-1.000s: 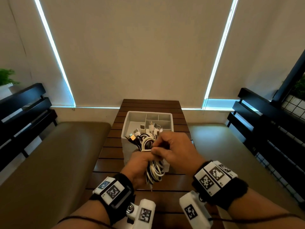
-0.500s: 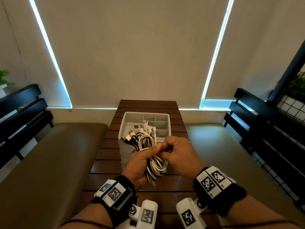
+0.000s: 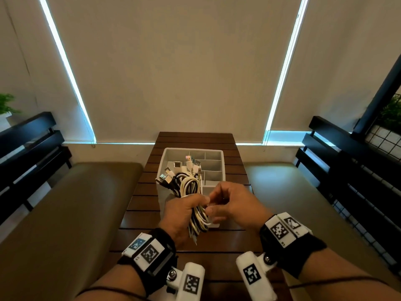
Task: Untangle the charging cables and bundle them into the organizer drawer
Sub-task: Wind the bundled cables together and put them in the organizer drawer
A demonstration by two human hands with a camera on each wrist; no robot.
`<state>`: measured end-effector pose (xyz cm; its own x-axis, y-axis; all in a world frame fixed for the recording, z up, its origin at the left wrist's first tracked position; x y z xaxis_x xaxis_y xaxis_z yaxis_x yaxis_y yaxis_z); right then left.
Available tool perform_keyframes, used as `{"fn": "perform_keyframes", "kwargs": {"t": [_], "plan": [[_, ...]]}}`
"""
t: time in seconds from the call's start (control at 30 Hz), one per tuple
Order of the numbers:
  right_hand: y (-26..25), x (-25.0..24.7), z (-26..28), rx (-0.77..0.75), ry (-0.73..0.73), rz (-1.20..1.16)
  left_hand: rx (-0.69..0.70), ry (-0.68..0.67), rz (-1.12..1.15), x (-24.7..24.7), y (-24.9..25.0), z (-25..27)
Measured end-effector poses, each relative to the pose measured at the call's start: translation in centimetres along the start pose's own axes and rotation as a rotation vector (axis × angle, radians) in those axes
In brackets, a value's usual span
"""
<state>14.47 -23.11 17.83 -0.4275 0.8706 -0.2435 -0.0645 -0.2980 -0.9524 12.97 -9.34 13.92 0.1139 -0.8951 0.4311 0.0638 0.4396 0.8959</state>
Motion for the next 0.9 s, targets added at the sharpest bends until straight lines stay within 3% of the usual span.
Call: {"fn": "perform_keyframes", "kwargs": {"t": [0.13,0.3,0.37,0.5,0.77,0.9], "plan": [[0.1,0.0,-0.3,0.034,-0.029,0.062,0.007,-0.043,-0.073,0.3,0.0,0.4],[0.0,-0.1,-0.5,-0.011,-0.201,-0.289,0.058,-0.143,-0.129,0.8,1.0,0.3],[0.4,-0.2,-0.8,0.016,-0.130,-0.398,0.079,-0.143,-0.192,0.4,1.2,0.1],[1.0,-0.9,-1.8,-0.020,0.141,-0.173,0.037,-0.176,-0.333,0.1,0.6,0.1],[1.2,-0.1,-1.8,-0.145,0.196,-0.045,-0.073,-0.214,-0.185,0.3,-0.7,0.4],[2.2,0.1,-1.5,-0.094,0.214,-0.034,-0.056,-0.192,-0.236,-0.1,-1.0,0.8]]}}
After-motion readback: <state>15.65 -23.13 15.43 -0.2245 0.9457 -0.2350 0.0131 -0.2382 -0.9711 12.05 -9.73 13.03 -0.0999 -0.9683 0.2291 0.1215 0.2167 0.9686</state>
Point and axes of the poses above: each hand's wrist, its own z-axis away from the middle knuckle, its own x-axis out of the palm, y = z × x, the point moved 4 cm from there along -z, towards the middle knuckle, and after that the axes turned 8 degrees about x, right-handed, at the moved point
